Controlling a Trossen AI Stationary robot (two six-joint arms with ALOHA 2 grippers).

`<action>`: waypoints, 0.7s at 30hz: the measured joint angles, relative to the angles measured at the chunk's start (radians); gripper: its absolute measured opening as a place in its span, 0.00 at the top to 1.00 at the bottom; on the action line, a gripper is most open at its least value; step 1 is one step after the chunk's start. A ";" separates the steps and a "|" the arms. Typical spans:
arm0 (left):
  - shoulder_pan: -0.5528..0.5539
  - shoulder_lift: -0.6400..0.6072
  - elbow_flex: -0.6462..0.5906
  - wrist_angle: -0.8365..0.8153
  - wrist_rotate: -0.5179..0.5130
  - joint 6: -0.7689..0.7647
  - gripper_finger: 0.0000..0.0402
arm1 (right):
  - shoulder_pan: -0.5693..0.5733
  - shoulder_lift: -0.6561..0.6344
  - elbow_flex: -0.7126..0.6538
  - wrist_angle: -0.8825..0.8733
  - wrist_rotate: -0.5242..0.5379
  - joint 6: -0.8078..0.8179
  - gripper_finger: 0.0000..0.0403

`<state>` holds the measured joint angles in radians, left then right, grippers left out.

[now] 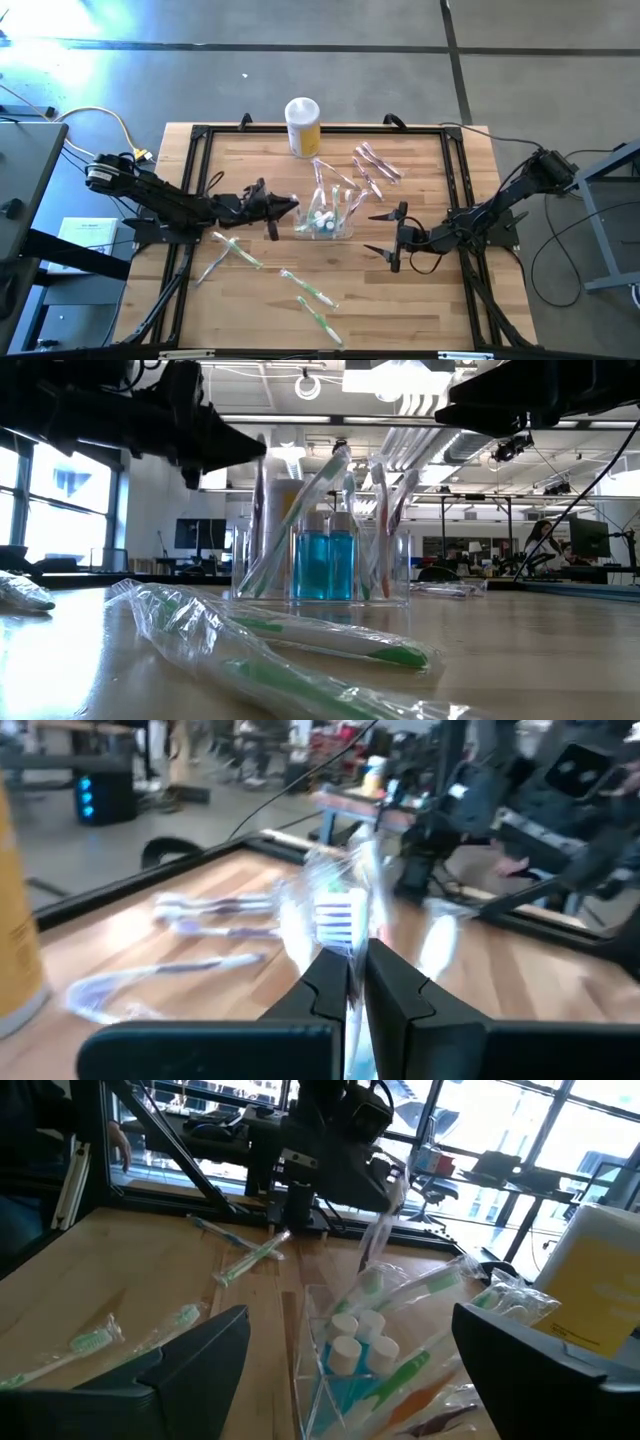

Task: Pick & Place toothbrushing station
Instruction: Put the purple toothbrush into the transparent organizer

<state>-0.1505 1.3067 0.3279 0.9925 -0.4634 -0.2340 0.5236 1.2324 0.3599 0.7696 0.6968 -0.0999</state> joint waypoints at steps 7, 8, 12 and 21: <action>0.000 0.000 0.000 -0.051 -0.027 -0.018 0.91 | 0.000 0.000 0.000 0.000 0.000 0.000 0.15; 0.000 0.000 0.000 -0.053 -0.027 -0.018 0.88 | 0.000 0.000 0.000 0.000 0.000 0.000 0.15; 0.000 0.000 0.000 -0.059 -0.026 -0.039 0.81 | 0.000 0.000 0.000 0.000 0.000 0.000 0.15; 0.001 0.000 0.004 -0.076 -0.039 -0.104 0.65 | 0.000 0.000 0.000 -0.011 0.000 0.000 0.15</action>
<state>-0.1497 1.3071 0.3315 0.9167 -0.5020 -0.3378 0.5236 1.2324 0.3599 0.7590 0.6964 -0.0998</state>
